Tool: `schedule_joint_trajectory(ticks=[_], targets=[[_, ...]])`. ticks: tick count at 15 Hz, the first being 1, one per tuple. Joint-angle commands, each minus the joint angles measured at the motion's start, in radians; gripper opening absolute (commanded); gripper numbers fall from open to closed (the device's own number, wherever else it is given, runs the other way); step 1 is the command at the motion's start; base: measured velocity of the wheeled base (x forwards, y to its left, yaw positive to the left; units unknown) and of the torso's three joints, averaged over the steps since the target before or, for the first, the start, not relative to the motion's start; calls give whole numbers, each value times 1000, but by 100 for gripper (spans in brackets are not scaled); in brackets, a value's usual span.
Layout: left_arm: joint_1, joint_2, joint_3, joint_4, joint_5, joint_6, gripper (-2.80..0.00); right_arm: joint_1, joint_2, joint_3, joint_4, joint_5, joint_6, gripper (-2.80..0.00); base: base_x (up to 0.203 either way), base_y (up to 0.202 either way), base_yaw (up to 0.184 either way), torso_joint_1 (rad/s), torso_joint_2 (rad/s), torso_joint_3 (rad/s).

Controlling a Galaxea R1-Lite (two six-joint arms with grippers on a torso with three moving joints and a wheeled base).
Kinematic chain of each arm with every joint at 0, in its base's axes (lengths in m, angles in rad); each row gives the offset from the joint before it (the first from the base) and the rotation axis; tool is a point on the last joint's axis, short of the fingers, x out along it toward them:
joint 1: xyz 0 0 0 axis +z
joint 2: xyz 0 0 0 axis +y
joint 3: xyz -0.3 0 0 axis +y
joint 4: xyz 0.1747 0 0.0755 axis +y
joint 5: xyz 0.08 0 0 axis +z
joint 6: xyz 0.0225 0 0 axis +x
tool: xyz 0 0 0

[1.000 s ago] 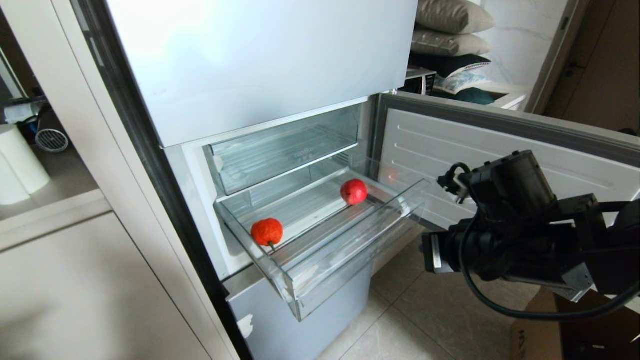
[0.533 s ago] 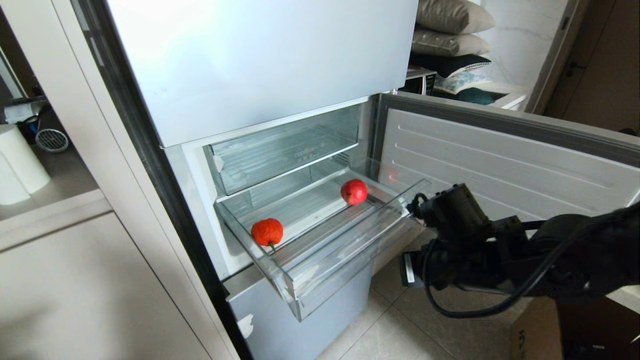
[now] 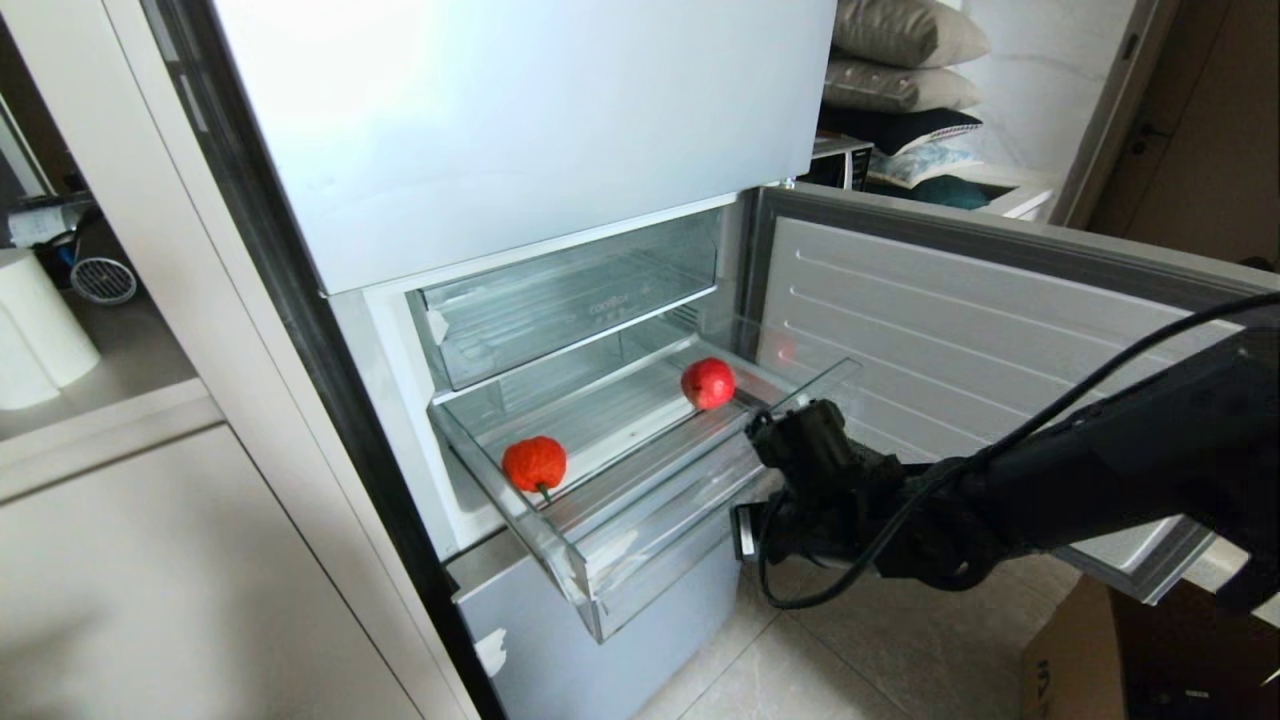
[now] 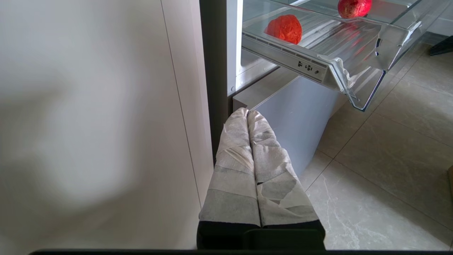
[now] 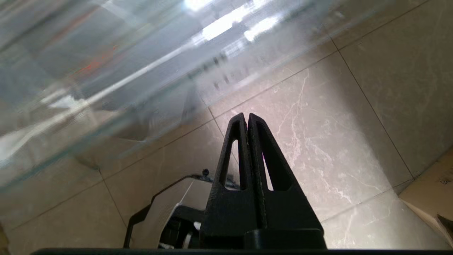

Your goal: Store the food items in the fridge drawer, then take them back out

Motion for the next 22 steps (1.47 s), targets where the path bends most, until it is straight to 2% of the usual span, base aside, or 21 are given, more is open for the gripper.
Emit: schedule_joint_trajectory(ticks=[1, 4, 5, 8, 10, 12, 14, 18, 22], targets=[[0, 1, 0, 0, 0, 0, -280, -2, 93, -38, -72, 4, -15, -280, 0, 0, 0, 0, 0, 0], [0, 0, 0, 0, 0, 0, -280, -10, 188, -74, -243, 11, -115, -280, 0, 0, 0, 0, 0, 0], [0, 0, 0, 0, 0, 0, -280, -16, 237, -127, -275, 12, -133, -280, 0, 0, 0, 0, 0, 0], [0, 1, 0, 0, 0, 0, -280, -29, 368, -317, -331, 32, -164, -280, 0, 0, 0, 0, 0, 0], [0, 1, 0, 0, 0, 0, -280, -31, 466, -437, -483, 76, -197, -280, 0, 0, 0, 0, 0, 0], [0, 1, 0, 0, 0, 0, -280, -26, 477, -463, -539, 84, -201, -280, 0, 0, 0, 0, 0, 0], [0, 1, 0, 0, 0, 0, -280, -6, 362, -326, -561, 98, -193, -280, 0, 0, 0, 0, 0, 0], [0, 1, 0, 0, 0, 0, -280, 47, -41, 218, -667, 119, -184, -280, 0, 0, 0, 0, 0, 0], [0, 0, 0, 0, 0, 0, -280, 75, -402, 597, -727, 134, -176, -280, 0, 0, 0, 0, 0, 0]])
